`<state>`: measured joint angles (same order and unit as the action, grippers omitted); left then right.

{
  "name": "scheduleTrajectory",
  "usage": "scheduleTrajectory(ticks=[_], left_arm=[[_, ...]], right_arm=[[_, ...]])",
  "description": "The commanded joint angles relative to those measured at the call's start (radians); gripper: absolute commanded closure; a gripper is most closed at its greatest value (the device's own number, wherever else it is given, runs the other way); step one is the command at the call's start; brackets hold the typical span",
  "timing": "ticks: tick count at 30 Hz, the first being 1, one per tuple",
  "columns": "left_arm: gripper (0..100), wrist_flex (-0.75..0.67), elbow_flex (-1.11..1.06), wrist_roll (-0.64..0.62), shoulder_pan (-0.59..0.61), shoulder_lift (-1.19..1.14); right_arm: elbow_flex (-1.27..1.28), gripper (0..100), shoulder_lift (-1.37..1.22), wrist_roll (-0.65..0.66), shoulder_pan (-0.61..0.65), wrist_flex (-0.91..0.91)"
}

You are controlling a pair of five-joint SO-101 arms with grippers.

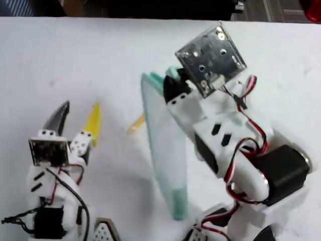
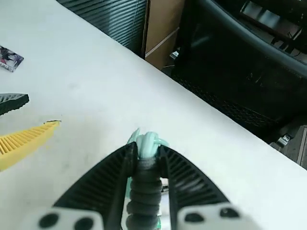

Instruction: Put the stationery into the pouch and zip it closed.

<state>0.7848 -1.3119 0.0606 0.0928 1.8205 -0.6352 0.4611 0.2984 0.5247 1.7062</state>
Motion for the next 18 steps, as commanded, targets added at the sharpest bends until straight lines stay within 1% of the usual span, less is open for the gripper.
scheduleTrajectory(ticks=[1, 6, 8, 10, 14, 18], left_arm=[[75, 0.084, 0.080, -0.012, -0.071, 0.007], [75, 0.189, 0.219, -0.015, -0.131, 0.007], [75, 0.229, 0.279, -0.015, -0.177, 0.007], [75, 0.250, 0.310, -0.011, -0.229, 0.007], [75, 0.242, 0.292, -0.008, -0.248, 0.007], [75, 0.222, 0.235, 0.017, -0.245, 0.007]], right_arm=[[-0.005, 98.1, -0.005, -0.005, 0.012, 0.012], [-0.005, 98.1, -0.005, -0.003, 0.012, 0.010], [-0.005, 98.1, -0.005, -0.009, 0.015, 0.004], [-0.005, 98.1, -0.005, -0.009, 0.044, 0.008], [0.025, 98.1, 0.013, -0.006, 0.101, 0.012], [0.098, 98.1, 0.058, -0.003, 0.113, 0.012]])
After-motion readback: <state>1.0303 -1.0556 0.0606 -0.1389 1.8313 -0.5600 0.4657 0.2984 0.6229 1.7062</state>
